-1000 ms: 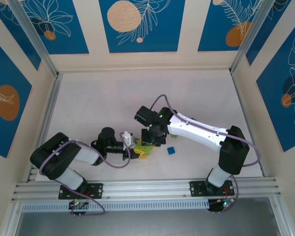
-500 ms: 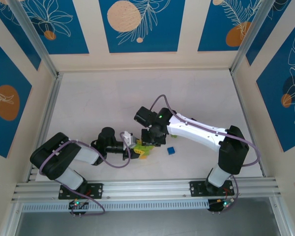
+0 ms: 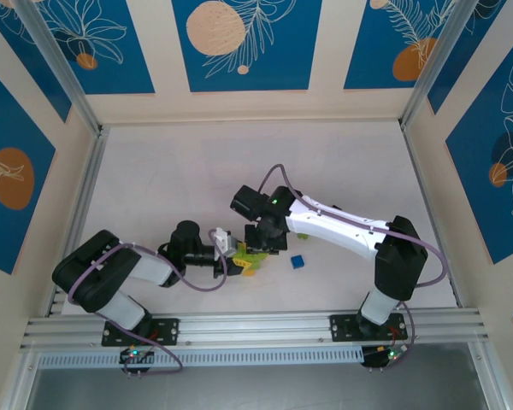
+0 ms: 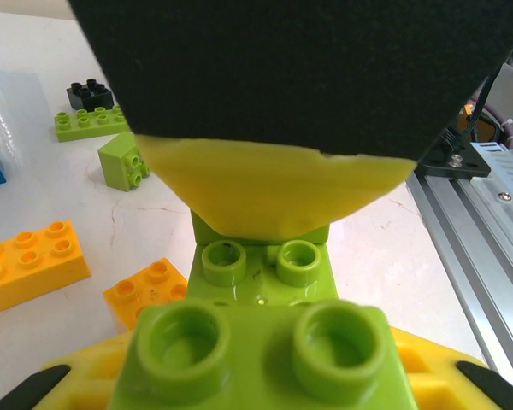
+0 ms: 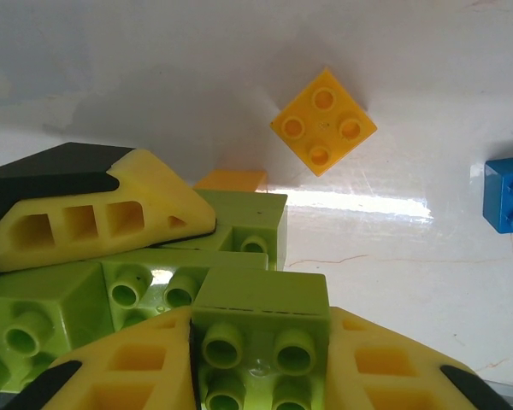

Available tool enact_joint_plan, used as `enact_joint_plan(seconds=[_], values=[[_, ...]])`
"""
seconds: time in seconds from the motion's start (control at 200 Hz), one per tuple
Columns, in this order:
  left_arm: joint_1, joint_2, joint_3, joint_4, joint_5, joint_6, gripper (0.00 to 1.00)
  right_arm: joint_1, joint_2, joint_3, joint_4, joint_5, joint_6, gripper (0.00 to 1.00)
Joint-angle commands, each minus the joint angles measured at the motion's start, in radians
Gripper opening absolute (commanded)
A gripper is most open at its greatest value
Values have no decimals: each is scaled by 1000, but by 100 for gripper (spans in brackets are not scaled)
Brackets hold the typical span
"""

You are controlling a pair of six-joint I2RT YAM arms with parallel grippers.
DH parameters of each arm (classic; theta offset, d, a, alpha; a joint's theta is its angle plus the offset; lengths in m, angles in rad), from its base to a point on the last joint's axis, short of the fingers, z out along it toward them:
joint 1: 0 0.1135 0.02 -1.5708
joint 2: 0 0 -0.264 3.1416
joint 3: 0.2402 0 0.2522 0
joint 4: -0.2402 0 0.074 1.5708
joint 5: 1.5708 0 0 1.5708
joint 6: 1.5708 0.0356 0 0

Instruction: Assemble a carrot with lego

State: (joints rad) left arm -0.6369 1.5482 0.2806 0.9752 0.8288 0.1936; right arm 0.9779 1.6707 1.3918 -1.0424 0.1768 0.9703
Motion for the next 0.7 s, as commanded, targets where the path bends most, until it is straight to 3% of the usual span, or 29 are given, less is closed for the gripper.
enact_joint_plan(seconds=[0.0, 0.365, 0.695], values=[[-6, 23, 12, -46, -20, 33, 37, 20, 41, -2, -9, -20, -19, 26], [-8, 25, 15, -52, -26, 33, 37, 43, 47, 37, -4, -13, -51, 42], [-8, 24, 17, -55, -25, 34, 37, 49, 49, 70, 6, -13, -61, 46]])
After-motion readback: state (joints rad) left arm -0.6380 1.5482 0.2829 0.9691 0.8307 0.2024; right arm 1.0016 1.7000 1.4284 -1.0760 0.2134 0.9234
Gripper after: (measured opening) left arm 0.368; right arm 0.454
